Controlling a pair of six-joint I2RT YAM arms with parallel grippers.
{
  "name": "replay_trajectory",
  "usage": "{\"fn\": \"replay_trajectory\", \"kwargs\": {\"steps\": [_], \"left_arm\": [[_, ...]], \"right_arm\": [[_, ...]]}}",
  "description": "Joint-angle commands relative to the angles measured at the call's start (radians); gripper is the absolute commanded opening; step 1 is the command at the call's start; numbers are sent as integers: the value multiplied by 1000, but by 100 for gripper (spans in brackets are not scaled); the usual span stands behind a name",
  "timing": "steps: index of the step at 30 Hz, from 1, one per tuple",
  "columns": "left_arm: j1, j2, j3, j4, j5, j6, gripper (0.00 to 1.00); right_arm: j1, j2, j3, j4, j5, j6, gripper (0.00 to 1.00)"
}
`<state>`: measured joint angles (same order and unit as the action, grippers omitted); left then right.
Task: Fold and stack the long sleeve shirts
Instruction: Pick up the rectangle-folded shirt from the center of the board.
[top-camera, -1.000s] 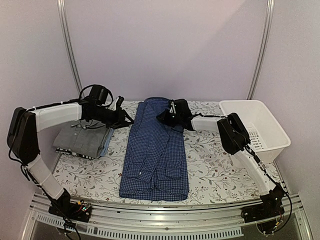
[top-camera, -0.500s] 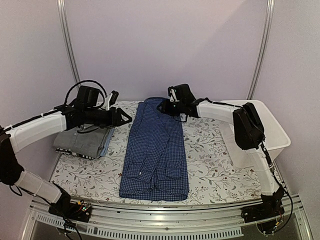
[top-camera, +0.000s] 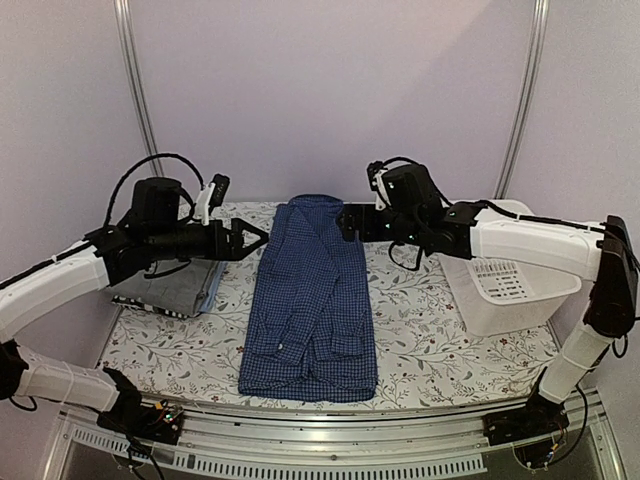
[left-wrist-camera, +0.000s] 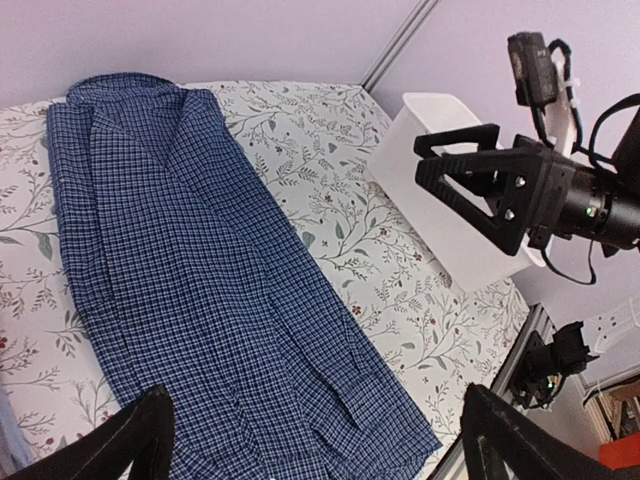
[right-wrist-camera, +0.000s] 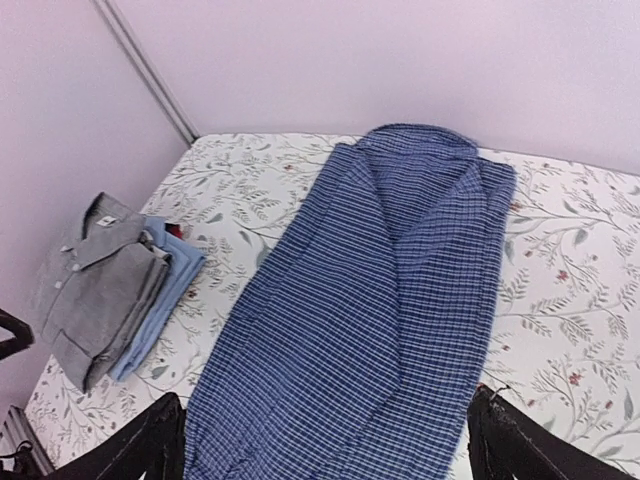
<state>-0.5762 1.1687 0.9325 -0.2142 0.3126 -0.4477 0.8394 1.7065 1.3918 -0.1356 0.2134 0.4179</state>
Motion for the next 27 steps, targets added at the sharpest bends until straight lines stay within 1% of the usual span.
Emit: {"fn": "replay_trajectory", "kwargs": {"steps": [1,4,7,9,11,14,16,17,20,22,23,25,27], "left_arm": [[-5,-68,-33,25,-84,-10,100],[-1,-106,-47,25,-151,-43,100],[10,-139,-91,46,-211,-71,100],[21,-152,-101,18,-266,-109,100],[24,-175,-108,-33,-350,-165,100],[23,-231,-166,4,-344,-157,100],[24,-227,-162,-62,-378,-174,100],[24,-212,-154,-104,-381,-178,100],[21,-119,-115,-225,-323,-171,100],[15,-84,-127,-262,-268,-194,100],[7,-84,-144,-258,-244,-197,100],[-5,-108,-188,-255,-238,-225,100],[-6,-139,-229,-251,-210,-238,100]], "right_arm": [[-16,-157,-136,-54,233,21,99],[-20,-231,-215,-70,327,114,99],[-22,-304,-300,-71,337,170,99],[-22,-358,-377,-4,294,158,99],[-22,-402,-450,67,225,122,99],[-22,-479,-568,185,162,134,99],[-20,-530,-643,254,115,165,99],[-19,-550,-664,259,98,172,99],[-15,-555,-659,180,49,224,99],[12,-528,-644,122,33,257,99],[29,-517,-639,88,34,282,99],[75,-491,-633,45,38,303,99],[129,-457,-625,-1,80,308,99]]}}
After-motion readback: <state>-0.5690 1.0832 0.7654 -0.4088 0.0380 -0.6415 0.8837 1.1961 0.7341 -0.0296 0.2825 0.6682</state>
